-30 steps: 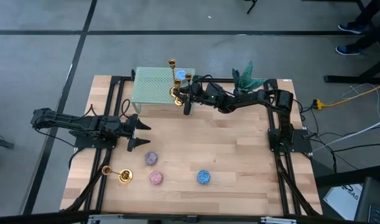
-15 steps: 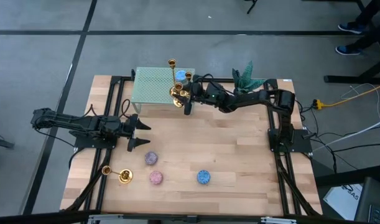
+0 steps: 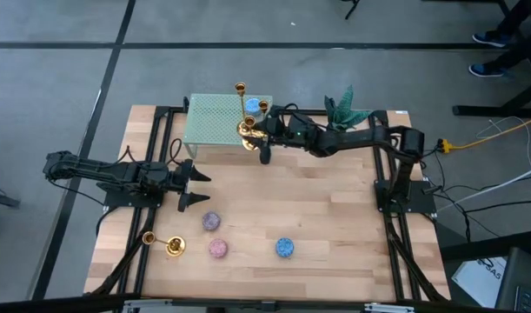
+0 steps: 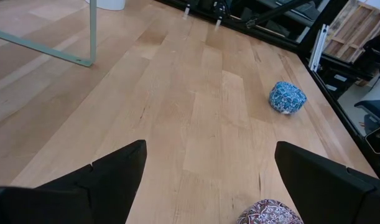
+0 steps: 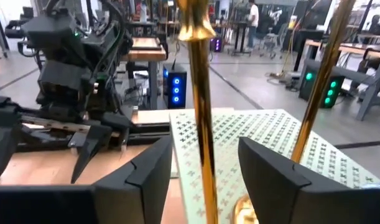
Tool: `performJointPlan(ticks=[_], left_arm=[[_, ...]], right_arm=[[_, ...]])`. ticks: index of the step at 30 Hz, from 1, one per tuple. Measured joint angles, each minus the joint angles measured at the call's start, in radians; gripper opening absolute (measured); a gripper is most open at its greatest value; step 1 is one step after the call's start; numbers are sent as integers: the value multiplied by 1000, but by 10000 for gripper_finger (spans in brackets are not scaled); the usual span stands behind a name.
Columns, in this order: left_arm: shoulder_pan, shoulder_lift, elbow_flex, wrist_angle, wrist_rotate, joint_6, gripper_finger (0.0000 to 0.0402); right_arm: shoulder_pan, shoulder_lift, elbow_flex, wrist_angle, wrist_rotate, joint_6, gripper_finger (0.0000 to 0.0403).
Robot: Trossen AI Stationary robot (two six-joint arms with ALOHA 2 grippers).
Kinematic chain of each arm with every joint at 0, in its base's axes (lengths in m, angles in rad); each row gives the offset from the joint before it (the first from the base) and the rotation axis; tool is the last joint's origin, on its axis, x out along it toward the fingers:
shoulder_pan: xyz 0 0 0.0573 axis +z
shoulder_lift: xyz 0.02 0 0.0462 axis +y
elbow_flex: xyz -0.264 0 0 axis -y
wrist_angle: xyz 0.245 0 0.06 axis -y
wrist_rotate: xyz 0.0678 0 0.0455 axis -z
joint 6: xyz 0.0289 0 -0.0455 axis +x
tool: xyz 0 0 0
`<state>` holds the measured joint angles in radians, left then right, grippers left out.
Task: Pick & Place candle stick holders
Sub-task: Put the gold candle holder on the shelf
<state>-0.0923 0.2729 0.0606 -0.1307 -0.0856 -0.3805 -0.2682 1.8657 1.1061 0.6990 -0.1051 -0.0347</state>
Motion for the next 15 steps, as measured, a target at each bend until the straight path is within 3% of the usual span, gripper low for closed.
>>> performJointPlan(ticks=[15], left_arm=[[0,0,0,0,0,0,353]], right_arm=[[7,-31,0,-129,31,0,143]])
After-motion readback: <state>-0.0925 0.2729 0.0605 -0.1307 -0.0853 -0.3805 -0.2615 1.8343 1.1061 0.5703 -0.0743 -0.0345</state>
